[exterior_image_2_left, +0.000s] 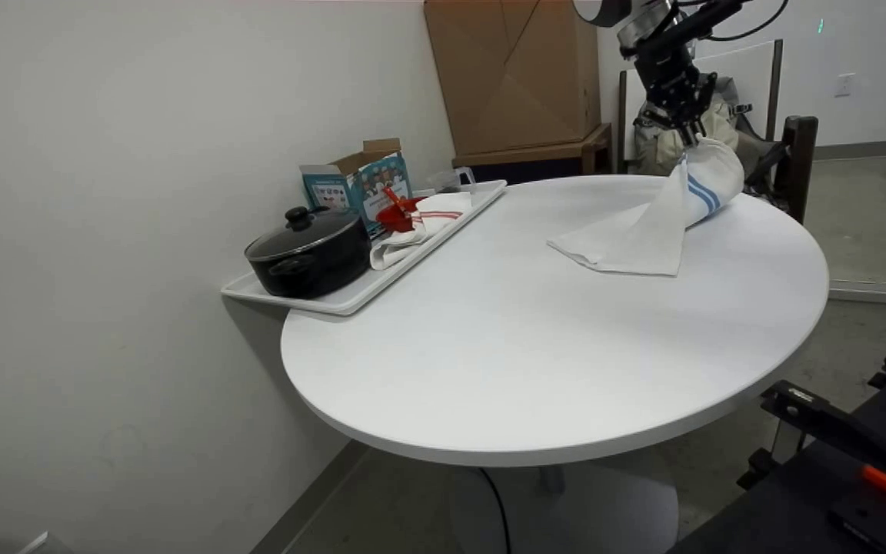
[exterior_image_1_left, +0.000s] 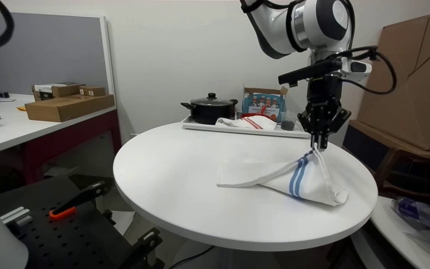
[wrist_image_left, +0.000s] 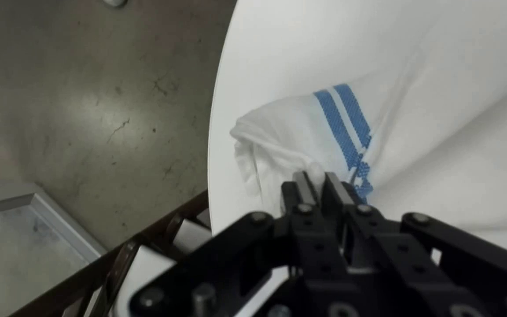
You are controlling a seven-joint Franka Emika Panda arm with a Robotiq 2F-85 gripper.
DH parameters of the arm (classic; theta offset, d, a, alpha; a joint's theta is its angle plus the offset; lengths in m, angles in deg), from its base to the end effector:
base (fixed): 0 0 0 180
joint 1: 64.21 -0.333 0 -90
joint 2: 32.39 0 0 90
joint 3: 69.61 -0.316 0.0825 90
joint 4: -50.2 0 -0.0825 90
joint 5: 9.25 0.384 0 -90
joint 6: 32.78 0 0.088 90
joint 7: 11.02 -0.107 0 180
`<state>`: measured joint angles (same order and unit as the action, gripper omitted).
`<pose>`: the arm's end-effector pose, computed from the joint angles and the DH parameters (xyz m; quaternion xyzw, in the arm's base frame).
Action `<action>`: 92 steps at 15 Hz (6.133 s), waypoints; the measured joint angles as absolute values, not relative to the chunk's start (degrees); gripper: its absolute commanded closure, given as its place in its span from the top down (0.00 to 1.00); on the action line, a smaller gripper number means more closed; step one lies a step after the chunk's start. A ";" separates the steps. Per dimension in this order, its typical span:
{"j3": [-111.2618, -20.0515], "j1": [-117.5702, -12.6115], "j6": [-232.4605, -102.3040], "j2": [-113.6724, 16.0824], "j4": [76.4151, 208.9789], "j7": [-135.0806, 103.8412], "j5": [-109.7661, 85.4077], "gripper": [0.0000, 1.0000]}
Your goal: Fold the bluestripped table cloth
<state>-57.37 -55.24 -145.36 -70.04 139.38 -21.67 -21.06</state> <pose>0.6325 -0.2393 0.2543 0.9586 -0.2070 -0.1314 0.1447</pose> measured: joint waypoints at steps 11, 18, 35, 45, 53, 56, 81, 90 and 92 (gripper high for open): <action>-55.56 -58.43 -156.39 -69.87 138.65 -28.74 -26.64 1.00; -61.07 -58.53 -156.34 -64.59 148.84 -27.87 -16.05 1.00; -65.63 -71.32 -169.15 -54.61 181.29 -40.33 -14.45 1.00; -60.62 -71.55 -167.30 -47.72 182.32 -42.25 -30.72 1.00; -59.76 -69.77 -175.66 -49.52 184.05 -46.57 -31.04 1.00; -58.41 -69.63 -178.56 -50.75 184.89 -48.25 -31.04 1.00; -57.39 -70.51 -191.25 -57.32 188.55 -49.30 -22.19 0.73; -57.16 -70.50 -192.01 -57.40 189.46 -49.24 -20.44 0.07; -57.06 -70.50 -192.01 -57.21 189.47 -49.24 -20.43 0.03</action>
<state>-57.06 -70.50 -192.01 -57.21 189.47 -49.24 -20.43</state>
